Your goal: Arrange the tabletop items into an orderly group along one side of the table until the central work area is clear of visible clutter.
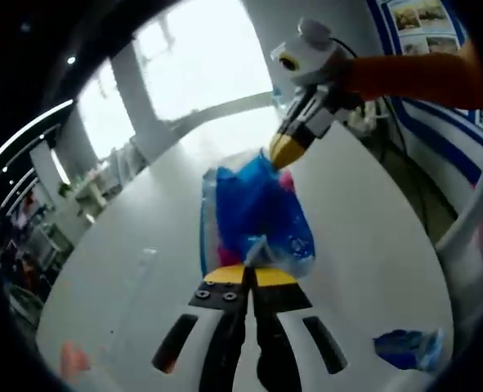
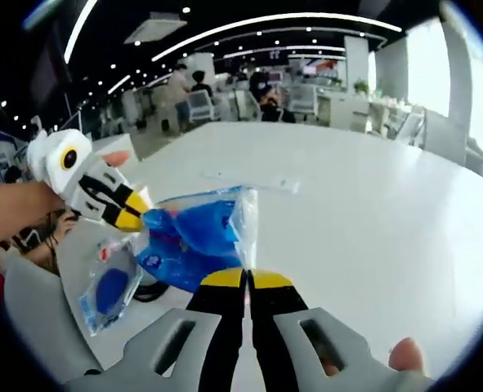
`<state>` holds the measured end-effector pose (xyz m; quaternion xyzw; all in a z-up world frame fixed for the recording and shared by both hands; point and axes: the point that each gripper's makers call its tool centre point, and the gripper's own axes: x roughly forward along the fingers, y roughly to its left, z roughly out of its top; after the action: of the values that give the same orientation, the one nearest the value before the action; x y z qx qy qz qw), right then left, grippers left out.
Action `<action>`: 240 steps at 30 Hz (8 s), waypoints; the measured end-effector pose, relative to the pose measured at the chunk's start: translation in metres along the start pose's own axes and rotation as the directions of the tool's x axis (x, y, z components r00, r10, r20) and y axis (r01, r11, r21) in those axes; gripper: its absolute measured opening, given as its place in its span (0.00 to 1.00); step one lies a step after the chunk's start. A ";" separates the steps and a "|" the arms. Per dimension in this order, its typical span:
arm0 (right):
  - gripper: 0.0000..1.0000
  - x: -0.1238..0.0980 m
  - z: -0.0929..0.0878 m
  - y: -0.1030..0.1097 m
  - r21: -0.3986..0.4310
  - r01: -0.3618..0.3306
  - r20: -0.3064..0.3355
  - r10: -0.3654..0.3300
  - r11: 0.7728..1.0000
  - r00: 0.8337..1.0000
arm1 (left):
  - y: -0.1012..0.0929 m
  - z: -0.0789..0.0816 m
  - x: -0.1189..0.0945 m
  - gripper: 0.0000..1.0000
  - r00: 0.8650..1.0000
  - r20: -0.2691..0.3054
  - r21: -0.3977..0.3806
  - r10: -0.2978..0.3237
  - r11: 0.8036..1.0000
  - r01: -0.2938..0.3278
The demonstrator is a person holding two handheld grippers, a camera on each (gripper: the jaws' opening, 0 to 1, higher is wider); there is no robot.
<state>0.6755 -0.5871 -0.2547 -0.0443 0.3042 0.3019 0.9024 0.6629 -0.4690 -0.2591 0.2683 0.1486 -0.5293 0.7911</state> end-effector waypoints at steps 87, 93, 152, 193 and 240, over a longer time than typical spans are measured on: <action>0.09 0.084 -0.077 -0.096 0.234 0.139 -0.227 -0.085 0.962 0.970 | 0.052 -0.067 0.131 0.13 0.991 -0.135 -0.113 -0.010 0.994 -0.005; 0.10 0.084 -0.077 -0.096 0.247 0.138 -0.219 -0.083 0.959 0.972 | 0.052 -0.069 0.131 0.15 0.990 -0.139 -0.111 -0.010 0.994 -0.005; 0.55 0.026 -0.017 0.008 0.024 0.038 -0.058 -0.037 0.999 0.998 | 0.032 -0.023 -0.021 0.44 0.985 -0.053 -0.169 0.166 0.970 -0.173; 0.52 0.015 0.000 0.110 -0.129 -0.064 -0.072 0.055 0.990 0.996 | -0.029 -0.034 -0.125 0.74 0.979 -0.029 -0.256 0.201 0.946 -0.201; 0.46 0.100 -0.017 0.213 -0.341 -0.305 -0.325 0.193 0.889 0.926 | -0.170 -0.090 -0.188 0.67 0.986 -0.061 -0.369 0.154 0.914 -0.166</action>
<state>0.6077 -0.3665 -0.3043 -0.2235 0.3676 0.4604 0.7765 0.4370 -0.3246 -0.2802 0.1324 0.2360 -0.4207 0.8659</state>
